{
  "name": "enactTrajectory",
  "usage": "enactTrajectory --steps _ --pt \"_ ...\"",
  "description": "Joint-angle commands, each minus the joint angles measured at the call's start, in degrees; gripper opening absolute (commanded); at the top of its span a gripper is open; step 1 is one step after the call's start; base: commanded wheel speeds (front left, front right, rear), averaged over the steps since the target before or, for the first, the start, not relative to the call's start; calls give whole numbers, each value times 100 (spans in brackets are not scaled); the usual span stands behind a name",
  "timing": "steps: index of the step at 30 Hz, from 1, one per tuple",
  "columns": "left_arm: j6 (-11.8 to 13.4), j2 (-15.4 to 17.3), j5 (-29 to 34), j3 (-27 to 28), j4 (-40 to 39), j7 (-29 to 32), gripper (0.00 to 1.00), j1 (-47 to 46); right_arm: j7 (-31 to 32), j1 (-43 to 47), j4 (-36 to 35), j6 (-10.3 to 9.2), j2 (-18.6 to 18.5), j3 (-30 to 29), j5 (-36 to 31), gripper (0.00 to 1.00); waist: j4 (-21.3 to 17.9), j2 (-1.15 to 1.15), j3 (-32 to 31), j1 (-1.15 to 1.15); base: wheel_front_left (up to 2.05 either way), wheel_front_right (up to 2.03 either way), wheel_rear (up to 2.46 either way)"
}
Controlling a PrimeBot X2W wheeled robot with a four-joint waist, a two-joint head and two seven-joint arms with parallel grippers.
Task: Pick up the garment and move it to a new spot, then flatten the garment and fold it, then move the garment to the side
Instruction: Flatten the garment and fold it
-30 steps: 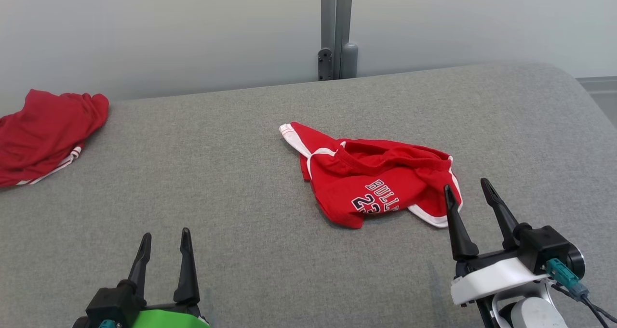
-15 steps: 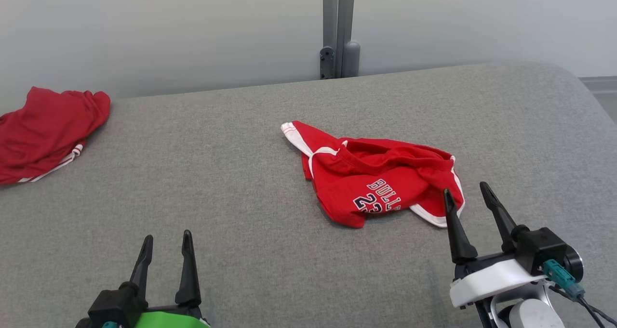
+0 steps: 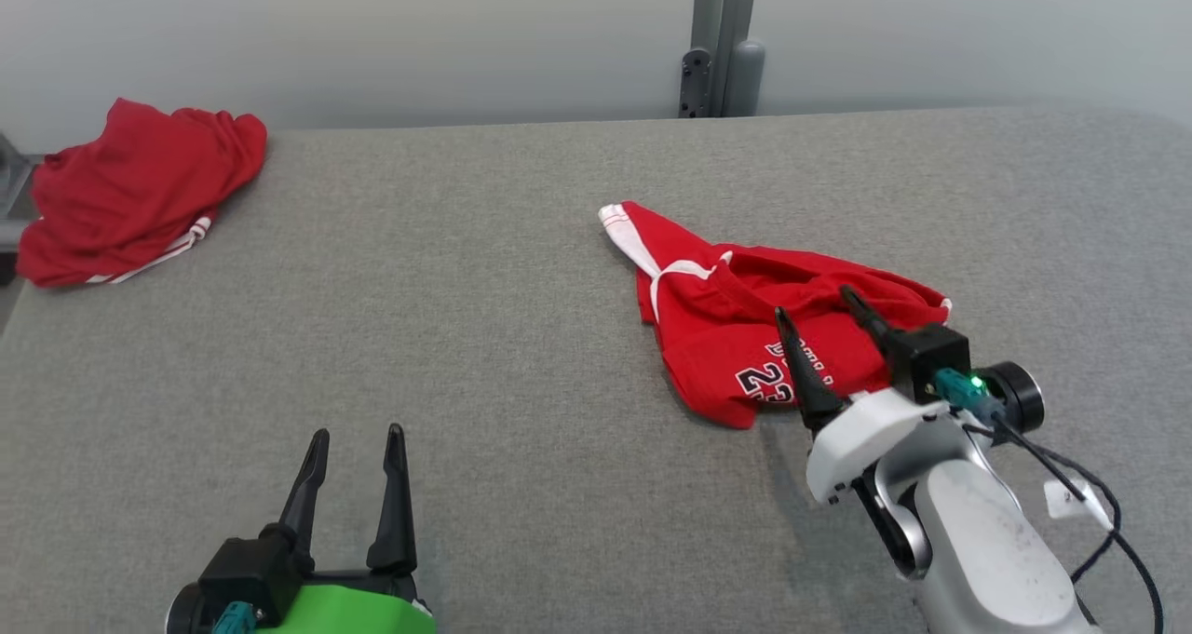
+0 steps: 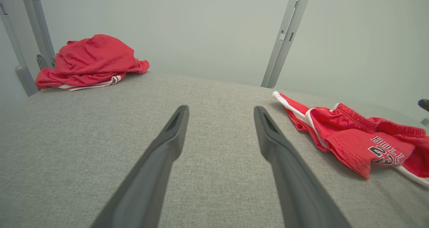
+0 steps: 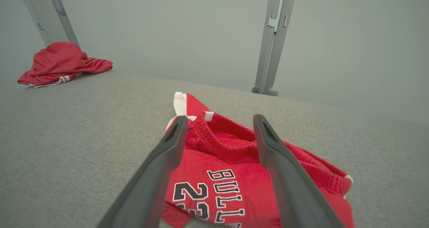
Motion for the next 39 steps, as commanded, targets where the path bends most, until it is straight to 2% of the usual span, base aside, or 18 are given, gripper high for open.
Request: enactTrajectory --steps 1,10,16,17,18,19,20,22,29,35,39 --pt "-27 -8 58 -7 0 -5 100 -142 116 -257 187 0 -17 -3 -32 100 329 0 255 0 0 0 0" --pt "-3 -44 66 -63 -55 -5 100 -293 830 -1380 1591 0 -42 -279 -87 100 945 0 577 0 0 0 0" --pt "42 -49 -33 -101 -53 -5 100 -331 1096 -1760 2280 0 -43 -298 20 100 1148 0 661 0 0 0 0" --pt "51 -50 -51 -115 -54 -5 100 -332 1162 -1804 2388 0 -41 -307 62 93 1161 0 664 0 0 0 0" --pt "56 -50 -56 -125 -51 -5 100 -333 1221 -1856 2479 0 -39 -320 95 60 1169 0 667 0 0 0 0" --pt "70 -51 -67 -130 -48 -5 100 -338 1241 -1910 2541 0 -33 -288 119 44 1174 0 669 0 0 0 0" --pt "88 -51 -77 -135 -48 -5 100 -346 1215 -1963 2581 0 -31 -259 139 33 1174 0 670 0 0 0 0" --pt "105 -50 -85 -131 -50 -5 100 -353 1116 -2037 2627 0 -31 -212 176 0 1158 0 667 0 0 0 0" --pt "89 -49 -26 -78 -9 -5 100 -309 501 -2267 2357 0 -12 429 717 0 917 0 550 0 0 0 0" --pt "62 -45 53 -27 23 -5 100 -269 174 -2298 1538 0 -12 1310 1559 0 656 0 373 0 0 0 0" --pt "43 -45 116 14 33 -4 100 -203 64 -2100 858 0 -14 1616 2050 0 459 0 239 0 0 0 0"
